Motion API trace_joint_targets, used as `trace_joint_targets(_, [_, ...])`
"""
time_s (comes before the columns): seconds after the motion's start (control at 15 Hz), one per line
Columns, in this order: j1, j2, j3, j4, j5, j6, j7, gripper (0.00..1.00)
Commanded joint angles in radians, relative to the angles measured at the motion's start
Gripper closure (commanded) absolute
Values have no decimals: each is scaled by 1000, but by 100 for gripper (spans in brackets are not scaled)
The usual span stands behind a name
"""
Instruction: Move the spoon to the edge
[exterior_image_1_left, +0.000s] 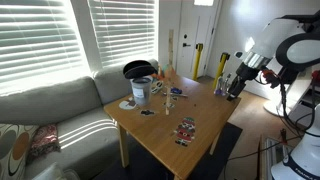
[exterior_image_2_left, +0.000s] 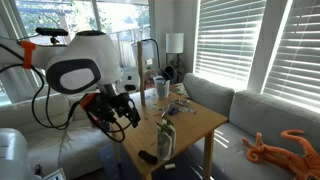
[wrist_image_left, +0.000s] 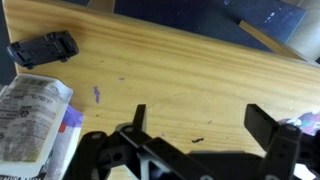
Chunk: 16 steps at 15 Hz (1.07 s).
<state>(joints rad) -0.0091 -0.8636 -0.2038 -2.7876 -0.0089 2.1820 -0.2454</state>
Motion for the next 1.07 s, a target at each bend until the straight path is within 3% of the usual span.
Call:
trace_joint_targets(0.0, [-8, 3, 9, -7, 8, -5, -6, 0])
trace_joint_targets(1.0, [-9, 16, 9, -18, 9, -5, -6, 0])
